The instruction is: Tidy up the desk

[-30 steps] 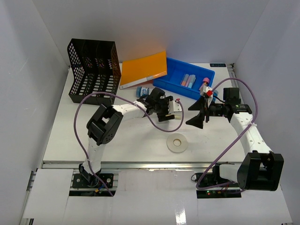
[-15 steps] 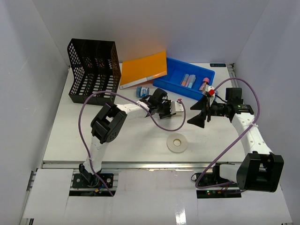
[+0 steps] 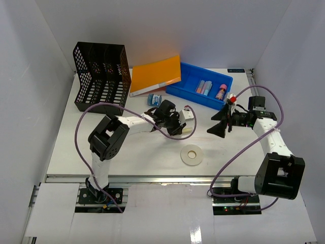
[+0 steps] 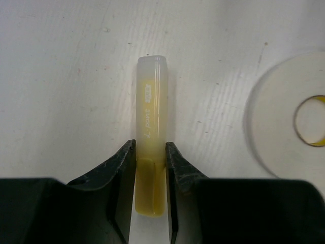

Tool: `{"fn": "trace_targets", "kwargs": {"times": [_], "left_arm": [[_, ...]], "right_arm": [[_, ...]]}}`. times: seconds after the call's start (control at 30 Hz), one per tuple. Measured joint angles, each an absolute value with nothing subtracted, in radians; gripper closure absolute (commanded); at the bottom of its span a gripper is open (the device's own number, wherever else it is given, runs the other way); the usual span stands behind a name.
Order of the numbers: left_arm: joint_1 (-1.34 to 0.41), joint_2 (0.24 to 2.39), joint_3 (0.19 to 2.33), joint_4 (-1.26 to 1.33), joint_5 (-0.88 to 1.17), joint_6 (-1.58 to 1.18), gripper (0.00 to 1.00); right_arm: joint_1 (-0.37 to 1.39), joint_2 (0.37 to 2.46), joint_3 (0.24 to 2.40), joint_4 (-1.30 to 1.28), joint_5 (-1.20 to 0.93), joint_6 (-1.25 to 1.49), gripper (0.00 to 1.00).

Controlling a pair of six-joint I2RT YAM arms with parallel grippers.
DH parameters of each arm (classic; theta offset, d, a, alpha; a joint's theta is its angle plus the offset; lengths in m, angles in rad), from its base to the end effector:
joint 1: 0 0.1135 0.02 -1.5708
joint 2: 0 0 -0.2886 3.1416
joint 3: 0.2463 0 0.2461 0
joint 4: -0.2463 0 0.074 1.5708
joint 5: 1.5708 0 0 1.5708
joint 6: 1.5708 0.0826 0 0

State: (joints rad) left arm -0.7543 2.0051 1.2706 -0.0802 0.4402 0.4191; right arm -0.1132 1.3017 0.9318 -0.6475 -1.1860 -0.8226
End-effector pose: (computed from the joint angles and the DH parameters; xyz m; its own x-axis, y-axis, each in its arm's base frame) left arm 0.3117 -0.3412 0.1517 -0.1455 0.6419 -0.7529 0.9763 0.2166 -0.0040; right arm 0.2498 0.0487 0.2720 -0.2514 -0.2483 -0.9355 -0.9200 0.3616 0.1512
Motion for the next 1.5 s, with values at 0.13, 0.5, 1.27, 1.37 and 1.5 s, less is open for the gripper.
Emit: {"fn": "trace_targets", "kwargs": {"times": [0.13, 0.5, 1.27, 1.37, 1.5], "left_arm": [[-0.753, 1.910, 1.215, -0.093, 0.486, 0.319, 0.81], [-0.747, 1.704, 1.154, -0.215, 0.686, 0.198, 0.80], [-0.705, 1.610, 1.022, -0.231, 0.839, 0.142, 0.78], [-0.693, 1.610, 1.014, -0.226, 0.838, 0.140, 0.78], [-0.683, 1.610, 1.014, -0.206, 0.838, 0.140, 0.79]], "right_arm": [[-0.084, 1.314, 0.930, -0.707, -1.169, -0.939, 0.07], [0.314, 1.111, 0.840, -0.601, -0.826, -1.195, 0.05], [0.594, 1.248, 0.947, -0.622, -0.529, -1.446, 0.24], [0.598, 1.243, 0.947, -0.620, -0.512, -1.426, 0.25], [0.598, 1.238, 0.952, -0.618, -0.483, -1.389, 0.25]]}}
